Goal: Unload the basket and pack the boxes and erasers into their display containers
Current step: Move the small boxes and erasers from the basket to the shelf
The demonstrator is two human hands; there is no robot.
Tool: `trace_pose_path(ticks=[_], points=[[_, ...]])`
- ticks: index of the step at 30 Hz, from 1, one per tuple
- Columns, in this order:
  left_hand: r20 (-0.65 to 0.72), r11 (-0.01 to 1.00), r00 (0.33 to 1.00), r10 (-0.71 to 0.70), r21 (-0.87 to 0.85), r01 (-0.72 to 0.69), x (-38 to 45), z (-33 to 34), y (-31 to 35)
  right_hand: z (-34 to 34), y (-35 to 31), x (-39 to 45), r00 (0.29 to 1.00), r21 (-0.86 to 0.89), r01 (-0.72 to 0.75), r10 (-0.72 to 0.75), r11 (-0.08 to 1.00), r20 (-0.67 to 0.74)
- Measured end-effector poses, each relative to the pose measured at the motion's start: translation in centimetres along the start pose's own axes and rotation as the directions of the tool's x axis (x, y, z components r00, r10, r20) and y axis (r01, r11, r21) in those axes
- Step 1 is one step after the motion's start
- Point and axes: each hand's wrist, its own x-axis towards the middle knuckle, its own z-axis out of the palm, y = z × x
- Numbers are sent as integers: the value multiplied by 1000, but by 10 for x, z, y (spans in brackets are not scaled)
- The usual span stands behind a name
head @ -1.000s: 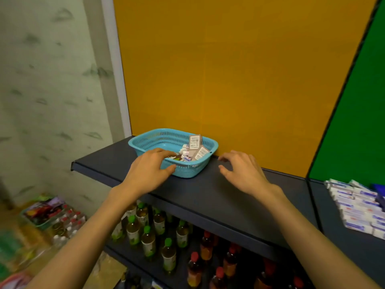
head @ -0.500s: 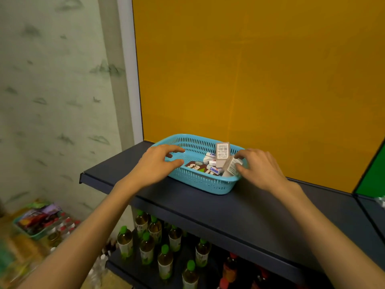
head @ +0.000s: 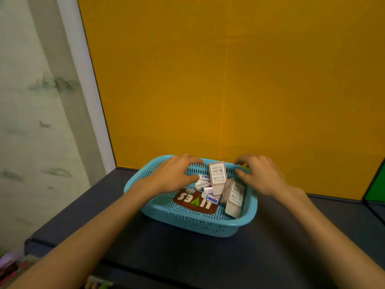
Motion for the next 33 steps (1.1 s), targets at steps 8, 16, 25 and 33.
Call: trace_pose_path(ticks=[8, 16, 25, 33], points=[[154, 921, 935, 319, 181, -344, 59, 33, -1, 6, 7, 7, 995, -13, -86, 87, 996, 50], [186, 678, 799, 572, 441, -588, 90, 53, -13, 11, 3, 7, 983, -30, -176, 177, 984, 56], [177, 473, 699, 693, 620, -626, 109, 60, -35, 17, -7, 11, 973, -40, -221, 223, 974, 57], [20, 895, 931, 365, 267, -357, 86, 17, -72, 24, -26, 25, 977, 22, -163, 158, 986, 144]])
